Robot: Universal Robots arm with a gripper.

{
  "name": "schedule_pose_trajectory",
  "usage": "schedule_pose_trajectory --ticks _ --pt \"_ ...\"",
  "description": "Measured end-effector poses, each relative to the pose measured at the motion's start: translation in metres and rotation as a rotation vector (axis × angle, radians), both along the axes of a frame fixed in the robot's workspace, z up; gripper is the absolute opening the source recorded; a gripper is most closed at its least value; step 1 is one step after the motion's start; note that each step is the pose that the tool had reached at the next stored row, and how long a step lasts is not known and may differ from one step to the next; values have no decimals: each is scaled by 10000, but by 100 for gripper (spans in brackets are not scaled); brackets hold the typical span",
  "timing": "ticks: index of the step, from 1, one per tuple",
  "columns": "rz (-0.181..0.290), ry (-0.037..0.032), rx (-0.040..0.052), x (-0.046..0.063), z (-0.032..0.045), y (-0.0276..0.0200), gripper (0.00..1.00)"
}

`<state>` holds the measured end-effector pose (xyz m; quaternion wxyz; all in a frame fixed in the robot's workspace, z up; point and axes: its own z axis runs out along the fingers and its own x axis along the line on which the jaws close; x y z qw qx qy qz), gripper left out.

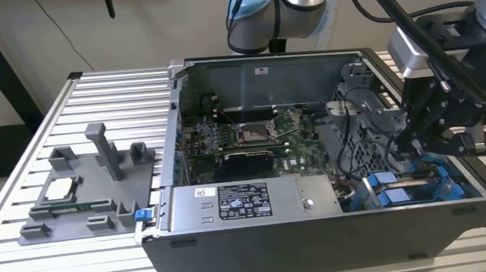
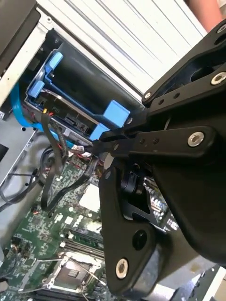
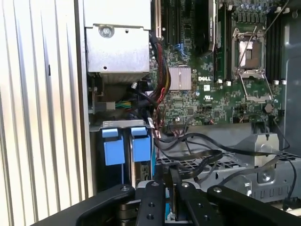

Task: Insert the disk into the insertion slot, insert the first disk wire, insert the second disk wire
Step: 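Insert the second disk wire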

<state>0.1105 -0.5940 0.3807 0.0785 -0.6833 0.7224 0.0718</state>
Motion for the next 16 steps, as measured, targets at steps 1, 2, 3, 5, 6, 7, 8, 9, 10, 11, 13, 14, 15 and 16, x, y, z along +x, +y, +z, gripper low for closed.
schedule_pose_trajectory --ticks 1,2,3,5,6,7,8,9,10,11,13,14,15,16 --pt "0 0 -79 0 -3 0 0" --pt "0 0 -173 0 -9 0 0" --pt "-1 0 -278 0 -12 0 0" --pt "-1 0 -466 0 -16 0 0" --pt "-1 1 -519 0 -16 0 0" --pt "-1 0 -522 0 -17 0 0" --pt "0 0 -523 0 -16 0 0" --pt "-1 0 -524 0 -16 -1 0" --pt "-1 0 -524 0 -17 0 0" --pt "0 0 -523 0 -17 0 0" --pt "0 0 -526 0 -17 0 0" --pt "0 0 -526 0 -17 0 0" --pt "-1 0 -527 0 -17 0 0" --pt "0 1 -528 0 -17 0 0"
